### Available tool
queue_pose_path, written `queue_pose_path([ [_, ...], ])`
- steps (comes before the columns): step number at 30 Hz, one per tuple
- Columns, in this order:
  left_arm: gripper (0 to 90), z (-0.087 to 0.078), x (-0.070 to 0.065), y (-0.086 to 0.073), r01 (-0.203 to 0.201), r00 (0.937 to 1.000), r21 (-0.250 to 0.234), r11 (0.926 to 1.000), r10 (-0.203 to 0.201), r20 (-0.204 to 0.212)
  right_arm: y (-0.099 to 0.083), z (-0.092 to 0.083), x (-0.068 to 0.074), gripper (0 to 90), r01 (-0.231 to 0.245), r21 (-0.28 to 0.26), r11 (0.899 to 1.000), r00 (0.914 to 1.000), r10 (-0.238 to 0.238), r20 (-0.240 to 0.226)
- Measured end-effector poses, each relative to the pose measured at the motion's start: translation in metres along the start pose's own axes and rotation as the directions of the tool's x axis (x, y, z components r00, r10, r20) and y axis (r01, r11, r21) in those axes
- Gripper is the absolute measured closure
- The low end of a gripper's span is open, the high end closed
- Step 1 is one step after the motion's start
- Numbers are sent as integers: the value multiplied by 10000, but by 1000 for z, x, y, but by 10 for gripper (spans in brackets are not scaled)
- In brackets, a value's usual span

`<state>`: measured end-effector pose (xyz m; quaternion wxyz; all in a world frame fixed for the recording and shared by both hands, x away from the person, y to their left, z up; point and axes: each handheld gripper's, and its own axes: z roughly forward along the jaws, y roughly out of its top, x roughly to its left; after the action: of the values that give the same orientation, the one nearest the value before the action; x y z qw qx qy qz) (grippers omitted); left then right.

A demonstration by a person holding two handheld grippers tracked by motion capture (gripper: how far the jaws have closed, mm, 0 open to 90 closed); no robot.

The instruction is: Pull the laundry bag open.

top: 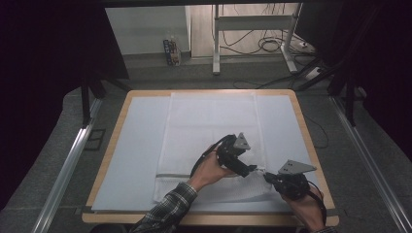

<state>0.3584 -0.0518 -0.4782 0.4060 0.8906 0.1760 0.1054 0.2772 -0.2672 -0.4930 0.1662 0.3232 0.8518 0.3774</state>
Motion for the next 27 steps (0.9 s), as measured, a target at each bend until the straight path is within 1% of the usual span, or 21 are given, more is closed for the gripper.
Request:
queue_pose_path([
  [3, 83, 10, -4, 9, -170, 9999, 45, 9998, 170, -18, 0, 0, -1, 864, -26, 20, 10000, 10000, 26, -59],
  [5, 83, 13, -4, 10, -174, 9998, 49, 9998, 174, 7, 0, 0, -1, 864, -30, 14, 10000, 10000, 31, -82],
  [6, 83, 18, -4, 13, -180, 9997, 74, 9998, 179, 144, 0, 0, -1, 864, -21, 10, 10000, 10000, 21, -88],
  [8, 84, 23, -6, 14, -154, 9995, 50, 9999, 152, 268, 0, 0, -1, 863, 0, 4, 10000, 10000, 0, -85],
  [12, 85, 26, -8, 15, -285, 9988, 105, 9995, 281, 410, 0, -1, -1, 863, 34, -7, 10000, 10000, -34, -89],
  [13, 85, 27, -9, 15, -364, 9992, 187, 9992, 361, 178, 0, -1, -1, 863, 33, -23, 10000, 10000, -33, -88],
  [14, 86, 27, -8, 14, -567, 9982, 321, 9979, 573, -177, 0, -1, -1, 863, 29, -41, 10000, 10000, -29, -57],
  [15, 87, 26, -8, 14, -459, 9984, 288, 9985, 468, -312, 0, -1, -1, 863, 21, -47, 10000, 10000, -21, -48],
  [16, 91, 26, -8, 14, -459, 9984, 288, 9985, 468, -312, 0, -2, -1, 863, 36, -30, 10000, 10000, -36, -32],
  [17, 92, 21, -5, 12, -474, 9972, 271, 9985, 489, -569, 0, -2, -1, 863, 53, 5, 10000, 10000, -53, 11],
  [18, 93, 18, -4, 10, -436, 9969, 260, 9987, 452, -642, 0, -2, -1, 863, 57, 25, 10000, 10000, -57, 37],
  [19, 102, 15, -2, 9, -331, 9975, 239, 9992, 345, -616, 0, -2, -1, 863, 65, 45, 10000, 10000, -65, 66],
  [20, 116, 15, -2, 9, -331, 9975, 239, 9992, 345, -616, 0, -2, -1, 863, 65, 45, 10000, 10000, -65, 66],
  [21, 130, 10, 2, 5, -77, 9985, 217, 9997, 89, -546, 0, -2, -1, 863, 83, 26, 10000, 9999, -84, 106],
  [23, 151, 8, 3, 2, -33, 9989, 252, 9997, 45, -470, 1, -2, 0, 863, 164, 27, 9999, 9997, -165, 177],
  [24, 175, 4, 6, -3, -37, 9998, 402, 9992, 45, -199, 1, -2, 0, 863, 200, 39, 9998, 9996, -200, 195],
  [25, 191, 2, 6, -5, -41, 10000, 436, 9990, 43, -41, 1, -2, 1, 864, 229, 45, 9997, 9995, -230, 222],
  [26, 204, 0, 6, -7, -11, 9999, 394, 9992, 6, 126, 1, -2, 1, 864, 258, 42, 9997, 9993, -259, 257],
  [27, 235, -2, 6, -9, 21, 9990, 379, 9993, -37, 434, 1, -2, 1, 863, 257, 38, 9997, 9993, -258, 282],
])
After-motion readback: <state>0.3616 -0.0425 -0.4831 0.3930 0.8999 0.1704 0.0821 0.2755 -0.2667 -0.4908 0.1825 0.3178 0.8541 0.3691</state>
